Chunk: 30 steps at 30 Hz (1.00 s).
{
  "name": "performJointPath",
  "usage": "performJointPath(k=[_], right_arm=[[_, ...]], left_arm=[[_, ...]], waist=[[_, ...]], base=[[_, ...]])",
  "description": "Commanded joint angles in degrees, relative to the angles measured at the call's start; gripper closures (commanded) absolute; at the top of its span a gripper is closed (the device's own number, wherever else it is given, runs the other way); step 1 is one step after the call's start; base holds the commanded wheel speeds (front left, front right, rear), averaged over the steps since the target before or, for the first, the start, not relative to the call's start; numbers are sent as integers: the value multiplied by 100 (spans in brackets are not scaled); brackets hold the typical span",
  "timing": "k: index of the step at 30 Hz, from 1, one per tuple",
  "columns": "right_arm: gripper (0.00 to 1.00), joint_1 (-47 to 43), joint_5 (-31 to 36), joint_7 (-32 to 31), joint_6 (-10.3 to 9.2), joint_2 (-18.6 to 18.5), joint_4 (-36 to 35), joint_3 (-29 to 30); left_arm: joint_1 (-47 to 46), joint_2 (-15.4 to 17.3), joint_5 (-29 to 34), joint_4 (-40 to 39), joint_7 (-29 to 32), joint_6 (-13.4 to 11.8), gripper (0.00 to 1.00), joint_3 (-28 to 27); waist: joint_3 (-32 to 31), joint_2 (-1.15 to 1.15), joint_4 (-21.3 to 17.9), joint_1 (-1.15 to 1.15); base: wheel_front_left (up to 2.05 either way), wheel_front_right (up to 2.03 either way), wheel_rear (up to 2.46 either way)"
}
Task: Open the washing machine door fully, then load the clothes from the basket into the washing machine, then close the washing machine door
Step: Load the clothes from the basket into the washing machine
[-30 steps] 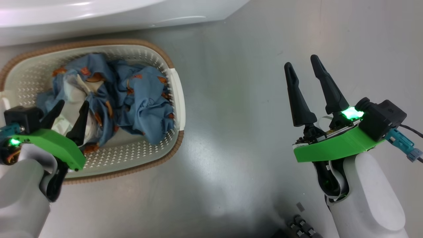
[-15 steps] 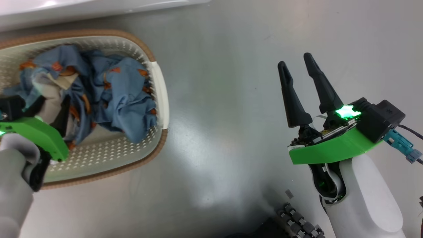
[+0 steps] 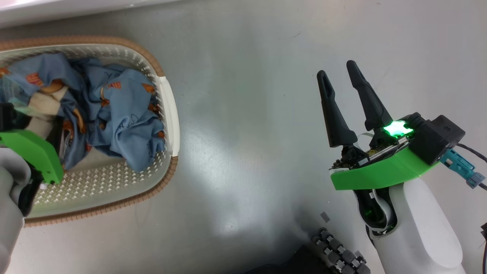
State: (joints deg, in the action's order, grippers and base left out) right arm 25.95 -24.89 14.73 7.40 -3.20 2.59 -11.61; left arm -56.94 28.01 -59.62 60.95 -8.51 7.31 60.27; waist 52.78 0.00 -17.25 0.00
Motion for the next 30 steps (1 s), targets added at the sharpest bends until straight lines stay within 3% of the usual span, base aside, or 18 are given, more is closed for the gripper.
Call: performJointPath(k=[1,2,3,17,30], right_arm=[[0,-184,-39,27,9,32,-125,-98],[0,-187,-36,27,9,32,-125,-98],[0,-189,-32,27,9,32,-125,-99],[0,-169,-55,27,9,32,-47,-59],[0,-152,-37,27,9,32,240,-86]], left_arm=[[1,142,-88,23,87,18,44,-38],[-2,134,-126,13,134,18,87,-5],[-8,127,-160,4,157,18,100,23],[97,50,-593,-94,-32,18,100,261],[566,18,-999,-640,-525,18,100,475]], waist=[[-23,0,5,0],[-34,0,6,0],[-47,0,9,0],[-373,0,91,0],[-1208,0,318,0]], base=[[0,0,0],[0,0,0],[0,0,0],[0,0,0],[0,0,0]])
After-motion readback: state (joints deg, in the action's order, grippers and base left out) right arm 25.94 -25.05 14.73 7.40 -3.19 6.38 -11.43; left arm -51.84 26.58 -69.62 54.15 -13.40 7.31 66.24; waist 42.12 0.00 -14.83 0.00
